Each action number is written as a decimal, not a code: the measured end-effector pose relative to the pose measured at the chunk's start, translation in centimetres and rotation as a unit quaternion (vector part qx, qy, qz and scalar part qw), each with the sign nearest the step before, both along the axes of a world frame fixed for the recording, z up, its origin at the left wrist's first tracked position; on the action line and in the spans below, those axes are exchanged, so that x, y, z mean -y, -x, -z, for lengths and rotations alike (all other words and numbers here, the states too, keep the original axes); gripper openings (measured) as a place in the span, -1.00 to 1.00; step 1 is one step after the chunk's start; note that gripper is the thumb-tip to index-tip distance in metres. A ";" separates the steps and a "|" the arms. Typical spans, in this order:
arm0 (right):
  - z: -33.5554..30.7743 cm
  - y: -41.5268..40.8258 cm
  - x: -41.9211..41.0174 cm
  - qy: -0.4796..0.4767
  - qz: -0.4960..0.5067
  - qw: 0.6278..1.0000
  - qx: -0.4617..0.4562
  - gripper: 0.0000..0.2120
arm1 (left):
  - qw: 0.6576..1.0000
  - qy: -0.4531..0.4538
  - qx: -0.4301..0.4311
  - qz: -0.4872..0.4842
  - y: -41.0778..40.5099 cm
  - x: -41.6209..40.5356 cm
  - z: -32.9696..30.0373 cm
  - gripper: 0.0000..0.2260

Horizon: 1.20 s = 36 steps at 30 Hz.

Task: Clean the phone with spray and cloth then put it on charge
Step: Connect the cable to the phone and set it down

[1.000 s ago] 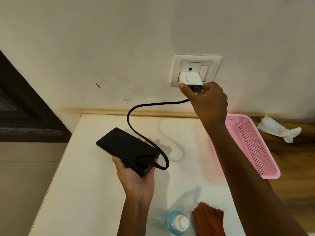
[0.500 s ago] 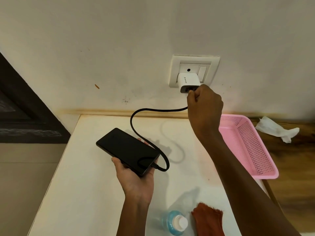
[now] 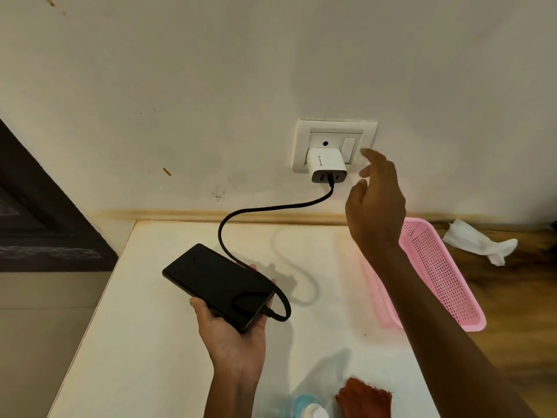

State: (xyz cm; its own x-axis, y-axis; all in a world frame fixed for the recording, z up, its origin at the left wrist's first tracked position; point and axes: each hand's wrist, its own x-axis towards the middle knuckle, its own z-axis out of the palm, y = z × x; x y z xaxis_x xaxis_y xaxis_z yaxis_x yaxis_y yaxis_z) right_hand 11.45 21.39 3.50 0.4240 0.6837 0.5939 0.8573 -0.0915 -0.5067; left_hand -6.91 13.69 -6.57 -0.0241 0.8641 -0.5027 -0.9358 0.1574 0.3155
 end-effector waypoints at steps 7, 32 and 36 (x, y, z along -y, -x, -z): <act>2.2 -2.0 -0.5 0.211 0.016 0.954 0.213 -0.03 | 1.000 0.000 0.015 -0.002 -0.1 0.1 -0.3 -0.51; 3.0 0.2 -1.9 0.319 0.026 0.936 0.149 -0.44 | 1.000 -0.002 0.009 0.004 -0.1 0.0 -0.2 -0.51; 3.1 1.6 0.0 0.231 0.032 0.969 0.085 -0.27 | 1.000 -0.004 0.008 0.006 0.0 0.0 -0.2 -0.52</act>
